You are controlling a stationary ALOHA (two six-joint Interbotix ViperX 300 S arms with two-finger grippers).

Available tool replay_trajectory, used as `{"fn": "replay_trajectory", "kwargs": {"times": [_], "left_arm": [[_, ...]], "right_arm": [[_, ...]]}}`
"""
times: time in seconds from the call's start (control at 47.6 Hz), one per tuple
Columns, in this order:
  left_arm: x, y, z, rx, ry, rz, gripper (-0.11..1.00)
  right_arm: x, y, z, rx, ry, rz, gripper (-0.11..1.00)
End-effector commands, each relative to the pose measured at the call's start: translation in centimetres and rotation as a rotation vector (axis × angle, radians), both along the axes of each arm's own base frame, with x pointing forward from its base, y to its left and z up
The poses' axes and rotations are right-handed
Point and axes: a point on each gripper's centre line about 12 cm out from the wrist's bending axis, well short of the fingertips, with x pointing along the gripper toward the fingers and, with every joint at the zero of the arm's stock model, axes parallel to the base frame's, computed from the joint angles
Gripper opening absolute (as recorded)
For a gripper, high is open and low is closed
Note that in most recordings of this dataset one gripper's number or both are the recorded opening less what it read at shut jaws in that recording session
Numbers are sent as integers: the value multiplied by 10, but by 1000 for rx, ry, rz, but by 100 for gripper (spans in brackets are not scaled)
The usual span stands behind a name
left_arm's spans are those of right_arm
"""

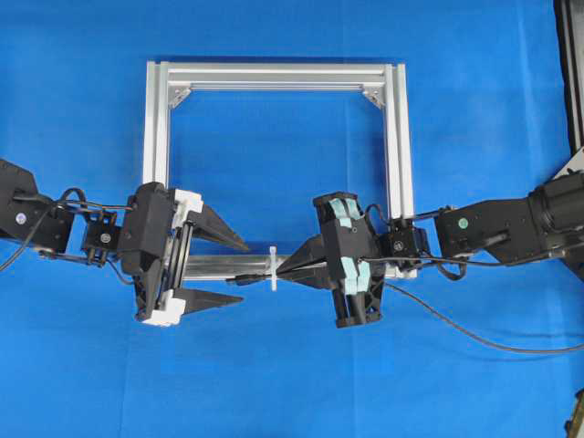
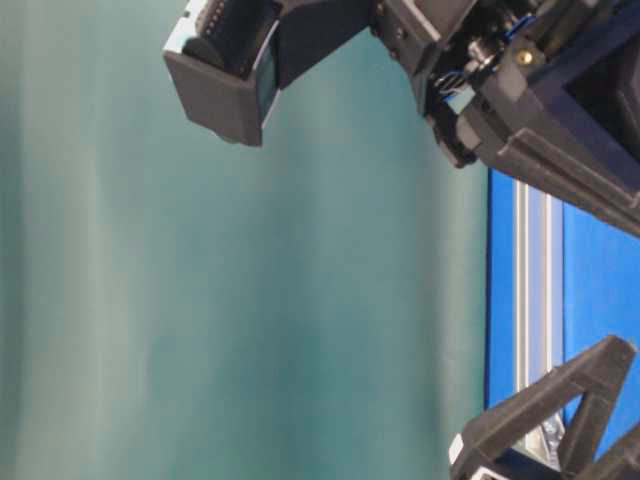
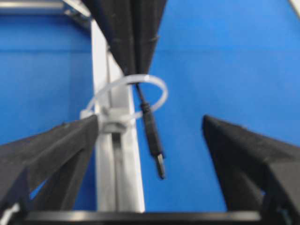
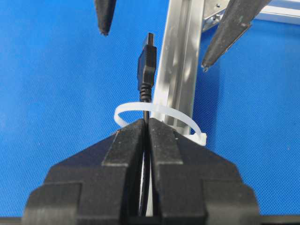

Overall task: Insert the wire through the string loop located in the center.
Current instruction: 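Move the open left gripper to the plug emerging from the loop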

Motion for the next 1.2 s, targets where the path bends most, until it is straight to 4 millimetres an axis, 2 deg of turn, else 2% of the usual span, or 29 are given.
{"fn": "replay_trajectory", "kwargs": {"times": [0.0, 0.399, 1.176], "left_arm": [[5, -2, 10, -7, -22, -3, 88], [13, 1, -9, 13, 88, 6, 88], [15, 0, -8, 11, 90, 7, 87]], "right_arm": [[5, 2, 11, 6, -35, 1, -3], [6, 2, 10, 6, -33, 1, -3], [5, 1, 10, 5, -32, 1, -3]]}}
